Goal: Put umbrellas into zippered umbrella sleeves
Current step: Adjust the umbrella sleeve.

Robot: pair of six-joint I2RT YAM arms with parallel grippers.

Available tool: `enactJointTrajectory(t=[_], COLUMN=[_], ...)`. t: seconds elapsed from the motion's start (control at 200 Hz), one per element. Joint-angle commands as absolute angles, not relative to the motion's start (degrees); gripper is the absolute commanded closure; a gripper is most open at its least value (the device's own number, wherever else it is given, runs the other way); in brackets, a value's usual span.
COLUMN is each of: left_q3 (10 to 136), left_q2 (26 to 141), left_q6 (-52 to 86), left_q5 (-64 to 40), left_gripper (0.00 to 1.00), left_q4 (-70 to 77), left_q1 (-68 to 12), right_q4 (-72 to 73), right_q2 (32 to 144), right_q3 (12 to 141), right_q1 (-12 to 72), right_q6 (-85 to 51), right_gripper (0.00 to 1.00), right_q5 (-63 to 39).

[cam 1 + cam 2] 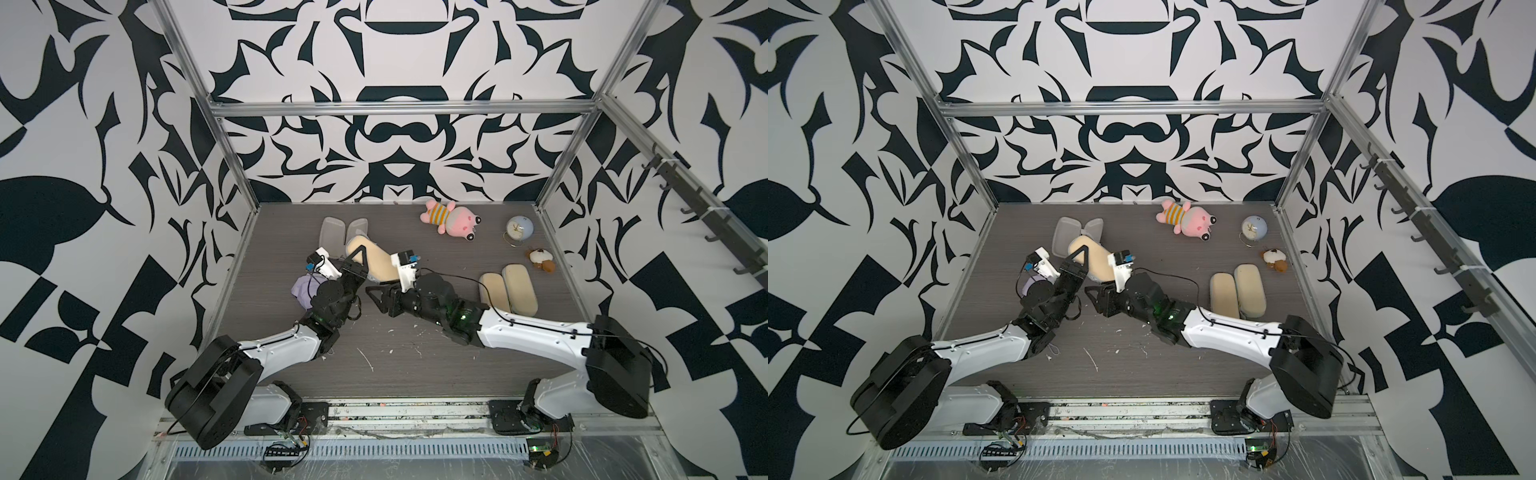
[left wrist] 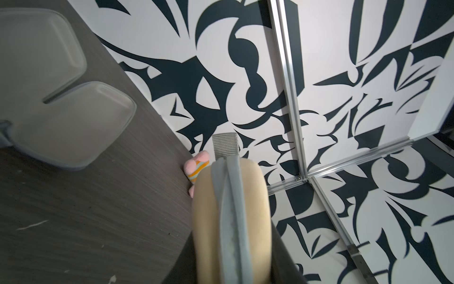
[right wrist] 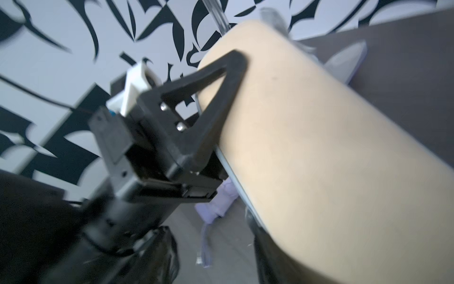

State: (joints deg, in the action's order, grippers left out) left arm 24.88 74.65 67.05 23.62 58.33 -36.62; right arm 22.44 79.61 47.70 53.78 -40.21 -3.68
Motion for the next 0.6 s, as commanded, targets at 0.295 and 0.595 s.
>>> enactJointTrajectory(t=[0.295, 0.595], left_q3=[27.92, 29.7], left_q2=[79.44, 82.15], left_q6=[74.25, 74.29], left_q5=[22.74, 21.43], left_gripper=[0.98, 0.77], left_q4=[72.85, 72.81], left_q1=[-38.41, -40.96], right_q4=[42.19, 61.91], right_q2=[76.55, 86.58], right_q3=[38.75, 41.96], right_q1=[39.41, 39.34], right_q6=[-64.06, -70.22], right_gripper=[0.24, 0.35], right_q5=[-12.14, -19.2])
